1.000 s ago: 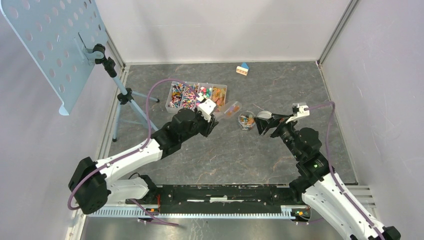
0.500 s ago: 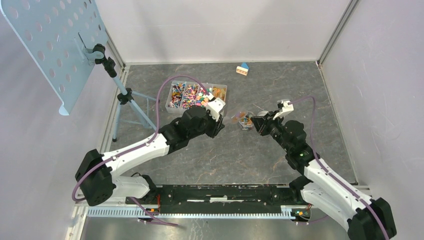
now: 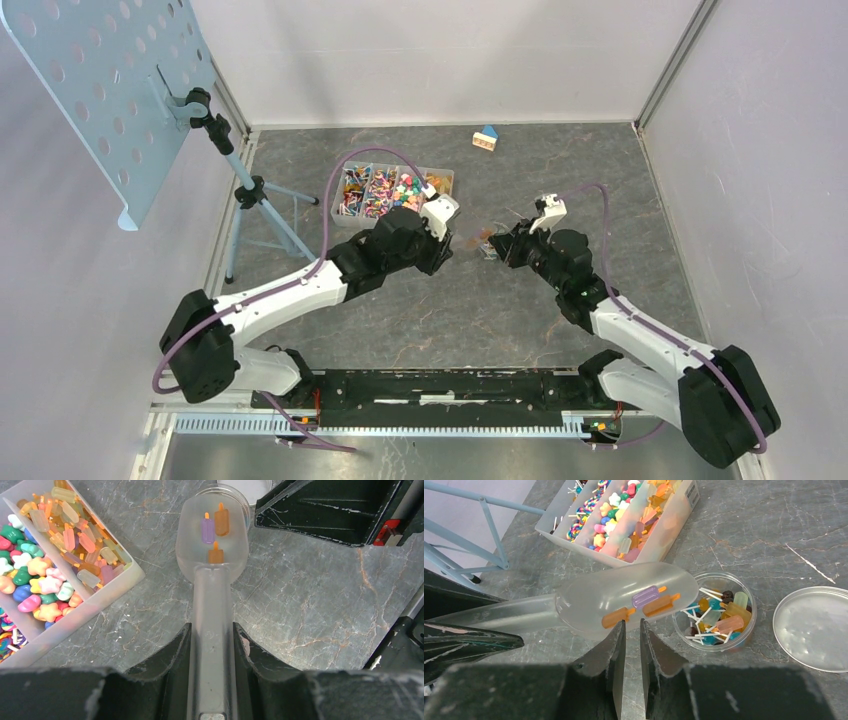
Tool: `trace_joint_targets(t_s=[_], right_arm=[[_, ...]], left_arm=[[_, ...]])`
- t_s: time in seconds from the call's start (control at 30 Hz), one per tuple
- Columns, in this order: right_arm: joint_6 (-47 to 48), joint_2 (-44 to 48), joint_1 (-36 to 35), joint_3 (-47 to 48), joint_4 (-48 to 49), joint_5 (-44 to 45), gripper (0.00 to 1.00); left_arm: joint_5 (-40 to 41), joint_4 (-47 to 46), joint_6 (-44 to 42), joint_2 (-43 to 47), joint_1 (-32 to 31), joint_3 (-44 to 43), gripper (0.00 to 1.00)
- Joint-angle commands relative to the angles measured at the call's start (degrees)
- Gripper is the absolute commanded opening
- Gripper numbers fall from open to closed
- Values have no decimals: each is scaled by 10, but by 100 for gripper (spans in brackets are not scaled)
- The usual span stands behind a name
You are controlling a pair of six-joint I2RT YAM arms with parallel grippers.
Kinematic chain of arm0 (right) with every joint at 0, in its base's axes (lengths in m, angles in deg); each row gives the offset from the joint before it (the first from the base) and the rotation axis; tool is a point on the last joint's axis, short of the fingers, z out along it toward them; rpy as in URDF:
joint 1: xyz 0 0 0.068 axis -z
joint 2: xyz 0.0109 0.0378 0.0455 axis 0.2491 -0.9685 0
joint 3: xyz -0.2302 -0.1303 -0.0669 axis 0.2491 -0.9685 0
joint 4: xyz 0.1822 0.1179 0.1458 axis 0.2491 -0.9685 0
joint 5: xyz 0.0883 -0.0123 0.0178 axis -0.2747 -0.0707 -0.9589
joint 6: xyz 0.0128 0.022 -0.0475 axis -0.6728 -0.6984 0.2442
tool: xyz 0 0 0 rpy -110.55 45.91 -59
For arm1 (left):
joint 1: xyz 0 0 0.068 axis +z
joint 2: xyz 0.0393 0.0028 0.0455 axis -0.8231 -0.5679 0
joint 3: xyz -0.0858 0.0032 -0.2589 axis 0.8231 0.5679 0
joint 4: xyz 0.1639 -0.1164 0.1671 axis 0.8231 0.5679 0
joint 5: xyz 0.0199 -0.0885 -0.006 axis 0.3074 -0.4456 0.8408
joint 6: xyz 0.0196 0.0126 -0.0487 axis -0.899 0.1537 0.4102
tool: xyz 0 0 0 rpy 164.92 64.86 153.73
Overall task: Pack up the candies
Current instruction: Place the fake candies in the packing bottle.
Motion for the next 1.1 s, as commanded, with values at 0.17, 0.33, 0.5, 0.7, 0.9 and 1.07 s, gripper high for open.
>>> trace_joint_targets(t_s=[0.17,0.33,0.5,0.7,0.9,1.07], right_arm=[[3,-27,1,28,58,-12,22],[5,-48,1,29,66,-18,22],[7,-63,1,23,76,-18,22],[5,-72,1,11,85,-20,21],[2,-70,0,-3,95,-21,21],[1,-73,0,-10,97,-21,20]], left_arm=[[-23,-4,28,-27,-4,-46,2],[-31,-5,28,-38,-4,-54,2],[-35,3,31,-48,-3,-69,2],[-32,11,32,-55,-4,-89,2],[-28,35,21,-79,-4,-127,2],[-26,53,15,-96,-4,-154,2]])
